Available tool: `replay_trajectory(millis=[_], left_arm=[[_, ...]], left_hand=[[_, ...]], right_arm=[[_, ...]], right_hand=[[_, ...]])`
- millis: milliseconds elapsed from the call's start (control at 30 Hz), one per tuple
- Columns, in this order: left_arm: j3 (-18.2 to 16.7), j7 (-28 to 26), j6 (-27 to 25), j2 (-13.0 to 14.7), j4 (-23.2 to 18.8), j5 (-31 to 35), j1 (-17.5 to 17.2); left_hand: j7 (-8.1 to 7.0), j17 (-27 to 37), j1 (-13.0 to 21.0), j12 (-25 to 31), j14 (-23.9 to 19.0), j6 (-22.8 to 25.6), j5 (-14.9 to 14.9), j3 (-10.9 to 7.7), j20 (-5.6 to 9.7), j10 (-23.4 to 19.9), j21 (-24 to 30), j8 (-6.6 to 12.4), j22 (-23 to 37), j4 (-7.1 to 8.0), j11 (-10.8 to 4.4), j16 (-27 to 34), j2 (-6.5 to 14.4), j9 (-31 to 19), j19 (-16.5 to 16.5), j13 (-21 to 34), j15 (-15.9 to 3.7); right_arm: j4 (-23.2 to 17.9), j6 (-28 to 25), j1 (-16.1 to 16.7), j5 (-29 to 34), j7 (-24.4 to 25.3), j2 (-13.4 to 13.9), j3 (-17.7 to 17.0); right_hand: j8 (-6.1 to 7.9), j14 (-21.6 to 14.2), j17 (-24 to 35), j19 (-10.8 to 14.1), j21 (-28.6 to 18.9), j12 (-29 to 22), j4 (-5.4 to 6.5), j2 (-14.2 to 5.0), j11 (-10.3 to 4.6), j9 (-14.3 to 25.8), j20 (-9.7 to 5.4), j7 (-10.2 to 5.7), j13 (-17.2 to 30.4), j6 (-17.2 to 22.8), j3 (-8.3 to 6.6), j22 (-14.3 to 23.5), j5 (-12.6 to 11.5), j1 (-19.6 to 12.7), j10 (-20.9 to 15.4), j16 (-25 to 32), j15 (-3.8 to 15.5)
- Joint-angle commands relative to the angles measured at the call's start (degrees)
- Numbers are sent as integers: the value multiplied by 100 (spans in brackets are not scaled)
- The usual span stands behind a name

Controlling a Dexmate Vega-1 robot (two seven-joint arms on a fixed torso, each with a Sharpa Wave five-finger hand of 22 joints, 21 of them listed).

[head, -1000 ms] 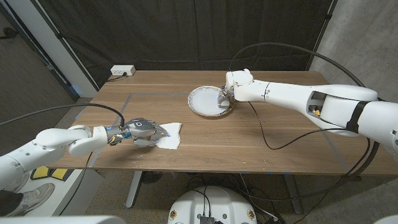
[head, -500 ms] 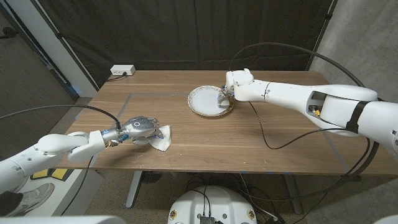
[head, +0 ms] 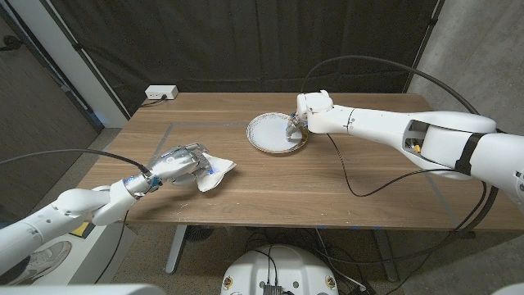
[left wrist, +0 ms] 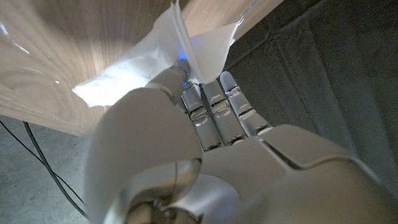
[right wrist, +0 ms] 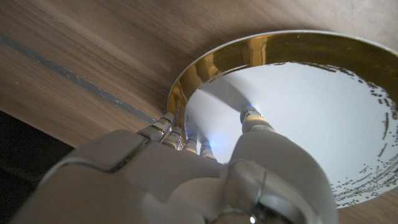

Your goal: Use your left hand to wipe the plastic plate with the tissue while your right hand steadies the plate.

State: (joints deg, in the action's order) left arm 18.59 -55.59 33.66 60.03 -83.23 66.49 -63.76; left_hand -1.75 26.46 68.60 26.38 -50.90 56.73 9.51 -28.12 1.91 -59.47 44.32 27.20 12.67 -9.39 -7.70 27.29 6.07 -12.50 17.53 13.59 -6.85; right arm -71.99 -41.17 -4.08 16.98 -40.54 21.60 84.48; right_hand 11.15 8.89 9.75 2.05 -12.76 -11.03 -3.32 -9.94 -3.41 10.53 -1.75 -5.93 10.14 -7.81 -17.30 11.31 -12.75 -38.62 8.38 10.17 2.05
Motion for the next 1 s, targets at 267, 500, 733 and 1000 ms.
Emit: replay_trajectory(millis=[267,500,733,1000], left_arm=[[-2777,-841,1060,-3093,626,1806,301],[-2535,-841,825,-3202,953,1794,812],[-2048,-841,615,-3023,1208,1647,1299],[-1178,-841,396,-2668,1405,1256,1914]], left_hand=[[116,33,79,306,-105,179,45,45,-10,-420,110,-10,26,13,-356,-81,-4,22,84,477,-685],[131,28,90,329,-132,198,47,61,-3,-418,157,-13,22,40,-358,-144,-7,30,73,502,-676],[142,36,120,334,-144,216,48,81,-12,-408,188,-17,17,40,-356,-189,-25,37,42,509,-691],[129,35,132,329,-125,221,51,93,-4,-382,208,-26,11,55,-351,-248,-24,45,-4,515,-682]], right_arm=[[-83,-62,-1,-5,-56,53,17],[-64,-37,-37,-10,-115,54,37],[-36,-11,-47,-23,-142,53,28],[33,69,-46,-25,-129,34,9]], right_hand=[[55,10,5,-9,-33,-20,-3,-17,-16,31,-497,-20,15,40,32,27,-48,25,-11,8,109],[56,11,5,-13,-34,-18,0,-16,-14,31,-502,-24,15,46,39,27,-51,26,-5,8,108],[55,15,5,-14,-36,-18,2,-15,-10,31,-496,-26,16,46,45,27,-54,28,-7,7,104],[55,17,5,-21,-37,-15,5,-12,-7,31,-493,-28,16,51,55,27,-59,31,0,7,104]])
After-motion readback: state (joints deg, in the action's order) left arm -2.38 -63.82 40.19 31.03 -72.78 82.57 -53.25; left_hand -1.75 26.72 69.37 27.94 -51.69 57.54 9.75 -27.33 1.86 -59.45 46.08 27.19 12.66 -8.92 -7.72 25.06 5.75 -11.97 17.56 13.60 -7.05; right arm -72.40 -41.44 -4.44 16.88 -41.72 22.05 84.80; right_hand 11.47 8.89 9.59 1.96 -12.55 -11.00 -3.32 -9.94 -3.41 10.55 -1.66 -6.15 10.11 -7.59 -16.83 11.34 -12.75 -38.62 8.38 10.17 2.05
